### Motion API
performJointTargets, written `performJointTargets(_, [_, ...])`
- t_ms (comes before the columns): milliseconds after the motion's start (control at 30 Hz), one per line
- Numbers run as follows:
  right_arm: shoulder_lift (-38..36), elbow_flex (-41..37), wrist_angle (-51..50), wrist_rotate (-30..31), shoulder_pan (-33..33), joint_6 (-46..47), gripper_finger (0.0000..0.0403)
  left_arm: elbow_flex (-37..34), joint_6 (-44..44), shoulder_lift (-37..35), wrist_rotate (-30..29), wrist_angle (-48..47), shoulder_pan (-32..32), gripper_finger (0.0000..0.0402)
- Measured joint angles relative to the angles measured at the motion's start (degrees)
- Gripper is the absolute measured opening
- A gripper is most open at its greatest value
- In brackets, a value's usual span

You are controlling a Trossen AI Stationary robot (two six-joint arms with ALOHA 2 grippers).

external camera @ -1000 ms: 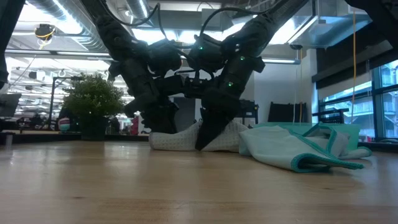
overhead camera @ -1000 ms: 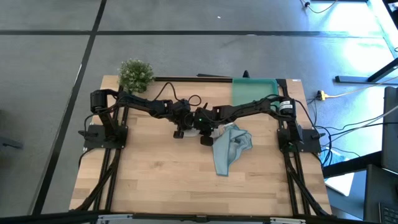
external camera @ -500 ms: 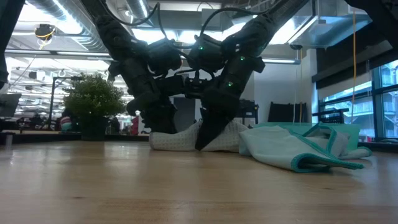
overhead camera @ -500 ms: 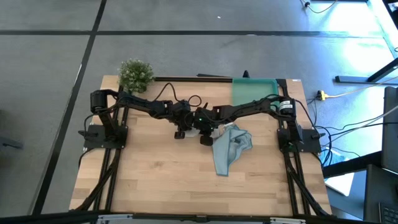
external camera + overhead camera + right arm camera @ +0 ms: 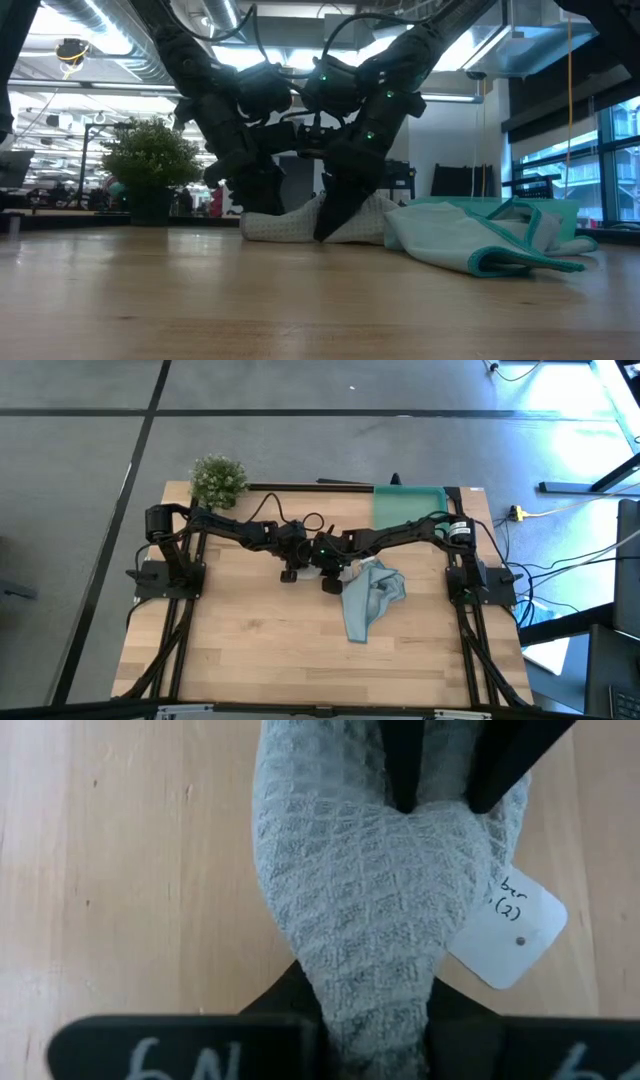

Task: Roll microfiber towels into tight, uniform cylinder then place into a basket
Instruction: Put the grey microfiber towel into the green bin

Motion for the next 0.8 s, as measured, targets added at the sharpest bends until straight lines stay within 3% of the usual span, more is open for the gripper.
performJointTargets(133, [0.01, 0.08, -0.04, -0.48, -0.35, -0.04, 0.0046, 0.02, -2.81, -1.72, 3.62, -0.14, 0.30, 0.0085])
performJointTargets(367, [0.15, 0.15, 0.13, -2.08, -1.17, -0.13, 0.0046, 0.13, -4.81, -7.17, 3.61, -3.27, 0.30, 0.0086])
performJointTargets(600, [-0.44, 0.04, -0.75, -4.28, -3.00, 0.22, 0.0046, 0.00, -8.47, -16.17, -0.99, -7.27, 0.32, 0.0085])
performJointTargets(800, [-2.65, 0.34, -2.92, -1.51, -5.28, -1.97, 0.0046, 0.11, -10.30, -26.74, -5.93, -14.48, 0.35, 0.0082])
